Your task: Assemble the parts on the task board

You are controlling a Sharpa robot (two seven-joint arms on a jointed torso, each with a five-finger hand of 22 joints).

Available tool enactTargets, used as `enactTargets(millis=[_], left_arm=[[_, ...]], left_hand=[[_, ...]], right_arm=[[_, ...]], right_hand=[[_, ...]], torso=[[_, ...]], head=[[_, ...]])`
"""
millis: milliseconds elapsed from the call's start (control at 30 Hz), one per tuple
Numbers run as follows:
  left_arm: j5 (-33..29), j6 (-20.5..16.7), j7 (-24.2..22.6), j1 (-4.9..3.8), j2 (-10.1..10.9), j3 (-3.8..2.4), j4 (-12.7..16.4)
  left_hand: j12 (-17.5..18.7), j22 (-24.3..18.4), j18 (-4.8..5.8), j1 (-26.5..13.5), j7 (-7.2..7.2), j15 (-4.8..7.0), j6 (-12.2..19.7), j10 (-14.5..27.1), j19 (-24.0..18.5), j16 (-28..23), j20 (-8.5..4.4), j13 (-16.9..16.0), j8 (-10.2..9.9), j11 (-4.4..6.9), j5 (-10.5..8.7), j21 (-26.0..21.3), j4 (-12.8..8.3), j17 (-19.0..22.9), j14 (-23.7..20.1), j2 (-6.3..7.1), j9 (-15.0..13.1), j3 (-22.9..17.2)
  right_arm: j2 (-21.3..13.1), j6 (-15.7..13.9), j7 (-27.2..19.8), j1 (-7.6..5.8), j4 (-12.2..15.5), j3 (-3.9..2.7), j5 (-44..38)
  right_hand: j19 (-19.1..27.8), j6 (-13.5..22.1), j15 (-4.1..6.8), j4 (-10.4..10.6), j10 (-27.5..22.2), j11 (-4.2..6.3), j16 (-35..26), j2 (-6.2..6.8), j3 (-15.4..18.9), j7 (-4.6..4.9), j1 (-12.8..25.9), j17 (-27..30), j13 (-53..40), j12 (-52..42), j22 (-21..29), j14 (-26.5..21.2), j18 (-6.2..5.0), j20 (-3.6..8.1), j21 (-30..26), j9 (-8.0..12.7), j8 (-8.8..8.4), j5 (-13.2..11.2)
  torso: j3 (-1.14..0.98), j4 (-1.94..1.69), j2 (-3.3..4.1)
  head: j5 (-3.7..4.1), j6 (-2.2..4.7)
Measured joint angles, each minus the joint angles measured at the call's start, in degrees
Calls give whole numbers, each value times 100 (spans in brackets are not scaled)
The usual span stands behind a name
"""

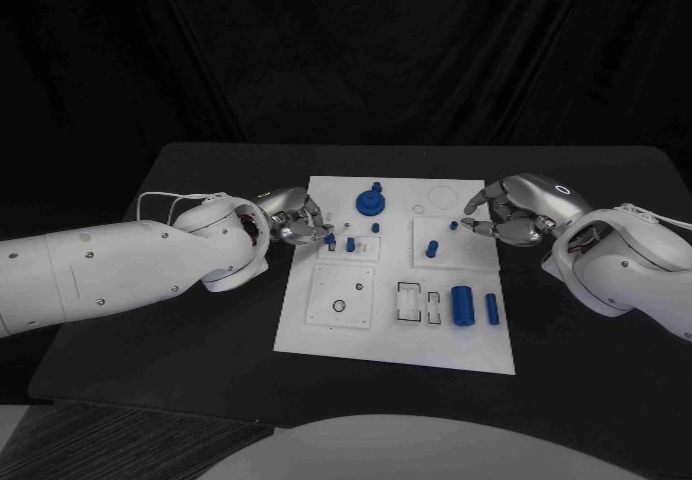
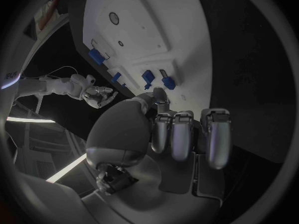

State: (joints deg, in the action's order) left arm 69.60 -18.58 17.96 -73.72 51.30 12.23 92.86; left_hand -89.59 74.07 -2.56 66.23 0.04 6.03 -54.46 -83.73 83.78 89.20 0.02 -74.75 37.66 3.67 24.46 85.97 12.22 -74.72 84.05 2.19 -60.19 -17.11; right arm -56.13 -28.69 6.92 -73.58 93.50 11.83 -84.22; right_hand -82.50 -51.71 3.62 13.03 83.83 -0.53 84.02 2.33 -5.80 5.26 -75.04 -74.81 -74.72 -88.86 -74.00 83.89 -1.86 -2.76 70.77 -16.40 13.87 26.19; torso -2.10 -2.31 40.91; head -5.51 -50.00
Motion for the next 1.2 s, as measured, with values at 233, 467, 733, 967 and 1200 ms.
enactTargets(millis=[233,467,733,967,1200], left_arm=[[98,-58,-432,-6,48,1,-342],[184,391,-923,-97,-198,-4,-887],[238,1116,-1382,-125,-421,-3,-1349],[255,1431,-1642,-139,-474,-7,-1520],[231,1511,-1947,-143,-504,-5,-1600]], left_hand=[[0,0,-1,329,388,-206,1007,-29,-13,0,229,0,-920,-236,-486,-2,-38,0,-79,124,509,-209],[0,0,-1,381,579,-359,1429,-39,-1,0,350,0,-1783,-373,-1386,-69,310,0,-30,172,1471,136],[0,0,-1,563,577,-359,1539,-39,19,0,428,0,-2103,-373,-1611,-70,368,0,-30,133,2076,380],[0,0,-1,492,606,-360,1225,-9,18,0,430,0,-2207,-402,-1746,-69,398,0,-30,-29,2351,510],[0,0,-1,345,549,-360,1023,-10,19,0,429,0,-2413,-401,-1760,-68,436,0,-30,-287,2822,864]], right_arm=[[-53,-10,-3,0,46,1,0],[-48,-16,-5,0,55,2,0],[-42,-16,-6,0,54,1,1],[-20,-16,-6,0,41,1,1],[1,-15,-8,0,28,1,2]], right_hand=[[-1,0,0,0,0,0,0,0,0,0,0,0,0,0,0,0,0,0,0,0,0,0],[-1,0,0,-69,0,0,0,0,-70,0,0,0,0,0,0,0,0,0,0,0,0,0],[-1,0,0,-69,0,0,0,0,-70,0,0,0,0,0,0,0,0,0,0,0,0,0],[-1,0,0,-69,0,0,0,0,-70,0,0,0,0,0,0,0,0,0,0,0,0,0],[-1,0,0,-69,0,0,0,0,-70,0,0,0,0,0,0,0,0,0,0,0,0,0]], torso=[[-2,0,0],[-2,2,0],[-1,3,-3],[7,1,-1],[9,6,8]], head=[[5,0],[-3,0],[19,0],[15,0],[-5,0]])
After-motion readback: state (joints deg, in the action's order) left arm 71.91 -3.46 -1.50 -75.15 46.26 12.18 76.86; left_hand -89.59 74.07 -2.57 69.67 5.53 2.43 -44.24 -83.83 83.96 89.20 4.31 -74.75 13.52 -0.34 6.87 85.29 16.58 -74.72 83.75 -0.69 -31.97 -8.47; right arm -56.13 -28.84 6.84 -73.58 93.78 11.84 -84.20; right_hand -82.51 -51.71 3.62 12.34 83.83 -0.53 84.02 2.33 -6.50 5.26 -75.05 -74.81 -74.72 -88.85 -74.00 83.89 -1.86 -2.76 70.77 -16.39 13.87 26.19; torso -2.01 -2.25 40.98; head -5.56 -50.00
